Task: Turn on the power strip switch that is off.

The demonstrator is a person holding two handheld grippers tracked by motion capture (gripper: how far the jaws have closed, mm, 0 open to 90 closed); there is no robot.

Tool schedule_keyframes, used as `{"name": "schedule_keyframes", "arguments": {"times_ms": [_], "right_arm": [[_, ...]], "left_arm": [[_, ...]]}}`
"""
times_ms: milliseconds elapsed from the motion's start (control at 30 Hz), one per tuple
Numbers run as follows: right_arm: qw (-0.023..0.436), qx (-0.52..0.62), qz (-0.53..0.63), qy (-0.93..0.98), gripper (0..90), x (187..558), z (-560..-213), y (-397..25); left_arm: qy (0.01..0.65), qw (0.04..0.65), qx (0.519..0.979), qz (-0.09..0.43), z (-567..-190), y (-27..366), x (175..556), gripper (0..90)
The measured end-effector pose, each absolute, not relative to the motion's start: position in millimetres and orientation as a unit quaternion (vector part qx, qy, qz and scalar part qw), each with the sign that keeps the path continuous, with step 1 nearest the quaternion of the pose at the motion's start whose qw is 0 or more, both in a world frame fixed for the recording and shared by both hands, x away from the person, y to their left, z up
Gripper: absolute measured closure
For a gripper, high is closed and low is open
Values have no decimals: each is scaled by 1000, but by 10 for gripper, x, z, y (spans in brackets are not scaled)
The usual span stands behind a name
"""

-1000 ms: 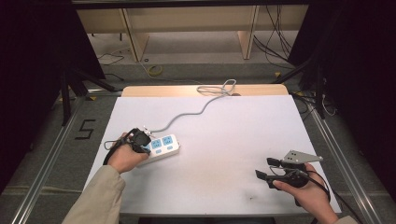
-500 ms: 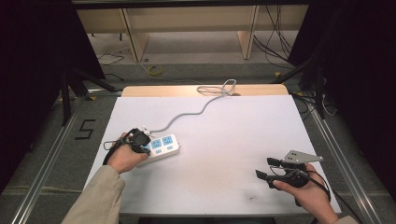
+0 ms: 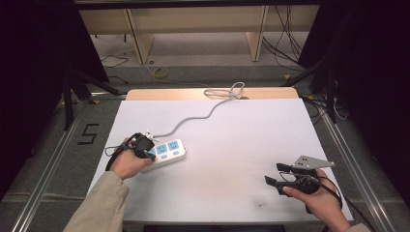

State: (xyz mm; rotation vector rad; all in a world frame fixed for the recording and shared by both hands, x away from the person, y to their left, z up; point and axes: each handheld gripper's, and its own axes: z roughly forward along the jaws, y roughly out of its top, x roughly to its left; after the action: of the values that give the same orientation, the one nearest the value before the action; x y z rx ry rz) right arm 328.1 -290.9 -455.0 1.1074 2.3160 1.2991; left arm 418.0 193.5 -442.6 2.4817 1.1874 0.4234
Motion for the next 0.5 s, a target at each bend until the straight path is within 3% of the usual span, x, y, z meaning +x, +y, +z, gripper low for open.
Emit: {"name": "schedule_keyframes", "arguments": {"times_ms": [500], "right_arm": [[132, 381, 447, 798, 296, 3282, -4551, -2911]], "left_arm": [[422, 182, 875, 152, -4416, 1947, 4182, 897]]}}
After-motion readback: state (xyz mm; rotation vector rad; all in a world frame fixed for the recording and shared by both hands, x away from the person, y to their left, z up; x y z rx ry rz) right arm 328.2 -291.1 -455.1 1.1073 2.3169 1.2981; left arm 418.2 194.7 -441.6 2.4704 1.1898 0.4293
